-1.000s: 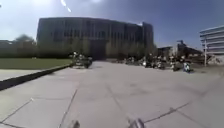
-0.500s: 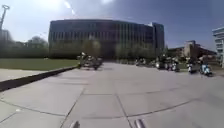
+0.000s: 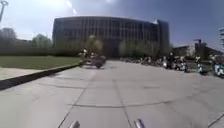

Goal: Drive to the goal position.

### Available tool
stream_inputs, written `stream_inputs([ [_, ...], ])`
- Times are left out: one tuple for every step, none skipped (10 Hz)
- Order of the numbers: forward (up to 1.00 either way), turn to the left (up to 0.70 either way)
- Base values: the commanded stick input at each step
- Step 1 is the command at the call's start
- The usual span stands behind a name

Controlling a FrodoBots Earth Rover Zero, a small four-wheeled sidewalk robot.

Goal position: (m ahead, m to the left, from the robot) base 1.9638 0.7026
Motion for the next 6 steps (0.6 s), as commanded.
stream_inputs([
  [1.0,-0.2],
  [1.0,-0.02],
  [1.0,0.0],
  [1.0,-0.09],
  [1.0,-0.25],
  [1.0,-0.36],
])
